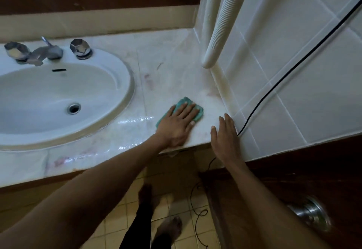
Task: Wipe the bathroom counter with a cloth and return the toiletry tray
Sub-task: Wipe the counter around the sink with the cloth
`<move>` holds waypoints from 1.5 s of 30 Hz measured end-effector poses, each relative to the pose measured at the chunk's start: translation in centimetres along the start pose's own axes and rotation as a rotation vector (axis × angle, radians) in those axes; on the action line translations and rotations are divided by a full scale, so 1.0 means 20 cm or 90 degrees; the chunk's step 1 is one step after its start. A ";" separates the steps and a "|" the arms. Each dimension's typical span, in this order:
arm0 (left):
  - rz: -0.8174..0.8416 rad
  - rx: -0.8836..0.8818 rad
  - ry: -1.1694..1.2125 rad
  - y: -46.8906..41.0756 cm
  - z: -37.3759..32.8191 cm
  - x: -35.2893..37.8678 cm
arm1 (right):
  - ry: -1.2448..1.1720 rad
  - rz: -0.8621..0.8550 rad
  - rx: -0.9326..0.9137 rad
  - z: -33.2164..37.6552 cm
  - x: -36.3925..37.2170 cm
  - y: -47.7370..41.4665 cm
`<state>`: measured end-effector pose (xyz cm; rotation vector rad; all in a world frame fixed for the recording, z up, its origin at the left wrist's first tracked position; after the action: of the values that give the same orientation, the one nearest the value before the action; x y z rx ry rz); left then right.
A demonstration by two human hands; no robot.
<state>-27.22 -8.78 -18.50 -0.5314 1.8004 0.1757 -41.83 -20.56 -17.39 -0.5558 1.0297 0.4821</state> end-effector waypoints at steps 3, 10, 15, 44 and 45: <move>0.049 0.139 -0.001 0.19 0.21 -0.10 | 0.018 0.022 0.016 0.05 0.02 0.00; -0.049 -0.167 -0.039 0.31 0.40 -0.18 | -0.041 0.084 -0.001 0.23 0.07 0.03; -0.002 -0.078 -0.014 0.67 0.45 -0.26 | -0.068 0.105 -0.033 0.48 0.16 0.11; -0.071 -0.263 -0.102 2.34 2.14 -1.06 | 0.017 0.268 -0.329 2.63 0.89 0.76; -0.077 -0.307 -0.108 2.38 2.24 -1.10 | 0.011 0.272 -0.330 2.67 0.91 0.77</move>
<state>-4.61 56.29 -18.30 -0.9339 1.5533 0.5625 -8.16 27.21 -15.19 -0.8001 1.0443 1.1434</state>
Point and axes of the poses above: each hand's wrist, its own y-axis away from the middle knuckle, its own x-axis out of the palm, z = x × y, the point moved 4 cm from there along -y, towards the middle knuckle, and after that the axes turned 15 degrees about -z, right-handed, at the moved point
